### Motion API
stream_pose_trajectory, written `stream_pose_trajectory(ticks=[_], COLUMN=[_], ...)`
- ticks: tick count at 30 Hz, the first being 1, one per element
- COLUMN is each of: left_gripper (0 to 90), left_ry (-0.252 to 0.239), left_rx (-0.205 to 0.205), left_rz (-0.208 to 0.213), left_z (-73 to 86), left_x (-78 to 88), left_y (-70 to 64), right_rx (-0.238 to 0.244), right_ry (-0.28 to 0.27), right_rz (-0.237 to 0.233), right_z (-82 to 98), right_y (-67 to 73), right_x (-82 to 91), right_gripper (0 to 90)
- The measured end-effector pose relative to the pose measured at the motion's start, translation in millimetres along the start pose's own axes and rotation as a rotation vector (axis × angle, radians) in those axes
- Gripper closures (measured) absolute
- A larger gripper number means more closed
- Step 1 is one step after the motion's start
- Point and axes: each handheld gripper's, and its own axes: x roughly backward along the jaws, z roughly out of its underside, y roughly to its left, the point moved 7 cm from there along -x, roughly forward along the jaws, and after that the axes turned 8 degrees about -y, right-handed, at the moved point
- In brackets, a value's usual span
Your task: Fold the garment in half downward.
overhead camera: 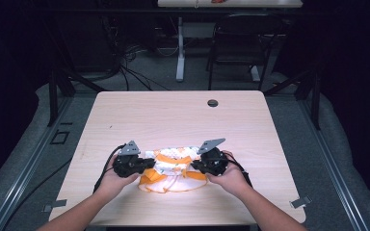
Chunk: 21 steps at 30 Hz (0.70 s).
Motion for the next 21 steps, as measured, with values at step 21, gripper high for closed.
stream_pose_trajectory(ticks=[21], left_gripper=[68.7], left_ry=[-0.041], left_rx=[0.025], left_rz=[-0.027], left_z=[-28.0], left_x=[17.4], left_y=[6.7], right_rx=[-0.061], right_ry=[-0.095], right_rz=[-0.020], right_z=[-22.0], right_y=[1.6], right_x=[21.6], right_gripper=[70.1])
